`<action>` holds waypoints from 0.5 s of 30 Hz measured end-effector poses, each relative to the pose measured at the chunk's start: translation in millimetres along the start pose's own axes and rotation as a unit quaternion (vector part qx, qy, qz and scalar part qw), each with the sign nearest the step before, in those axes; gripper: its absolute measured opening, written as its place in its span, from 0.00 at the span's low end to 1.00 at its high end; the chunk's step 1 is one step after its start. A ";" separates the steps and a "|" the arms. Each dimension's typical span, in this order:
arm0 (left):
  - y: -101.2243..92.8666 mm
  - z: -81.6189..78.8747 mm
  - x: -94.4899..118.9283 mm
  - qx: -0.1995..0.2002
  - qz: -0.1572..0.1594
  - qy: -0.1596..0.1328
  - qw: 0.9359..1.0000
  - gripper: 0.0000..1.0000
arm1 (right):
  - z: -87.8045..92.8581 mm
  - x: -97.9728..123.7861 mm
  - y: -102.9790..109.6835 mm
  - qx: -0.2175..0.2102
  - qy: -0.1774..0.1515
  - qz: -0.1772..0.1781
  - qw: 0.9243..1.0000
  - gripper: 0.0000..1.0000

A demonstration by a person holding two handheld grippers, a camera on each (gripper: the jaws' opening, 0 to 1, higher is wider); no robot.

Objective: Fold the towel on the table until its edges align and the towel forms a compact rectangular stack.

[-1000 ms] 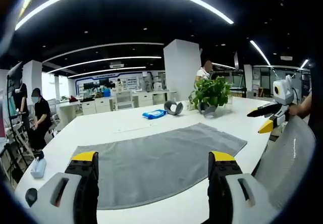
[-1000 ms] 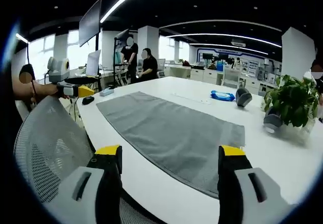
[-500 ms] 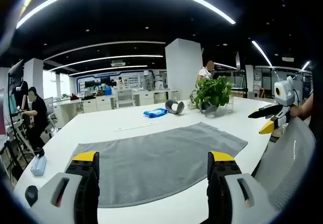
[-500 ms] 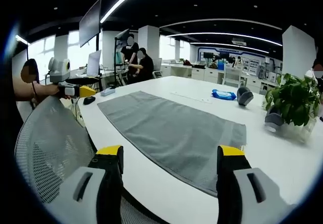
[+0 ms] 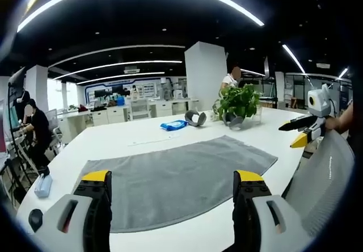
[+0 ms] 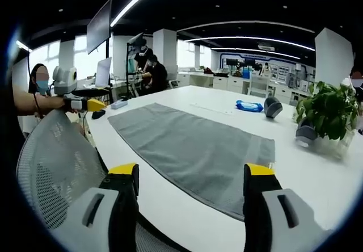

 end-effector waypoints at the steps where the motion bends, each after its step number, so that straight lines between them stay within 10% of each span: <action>1: 0.2 2.4 -0.8 0.001 -0.001 0.007 1.000 0.90 | 0.5 -0.5 0.8 0.007 0.003 -0.003 1.000 0.75; 10: -15.9 11.7 -4.3 -0.004 0.039 0.039 0.998 0.89 | 0.9 7.1 -13.4 0.005 0.004 0.047 0.999 0.77; 15: -4.1 4.3 0.1 -0.033 -0.007 0.028 0.999 0.90 | 2.3 9.1 -19.8 0.036 0.018 0.070 0.997 0.77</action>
Point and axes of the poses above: the point that each gripper's makers call its tool centre point, and the gripper's own axes: x roughly backward along the fingers, y roughly to its left, z roughly out of its underside, the point moved 2 cm from there along x, roughly backward along the fingers, and after that the axes turned 4 degrees about -y, right-handed, at the moved point
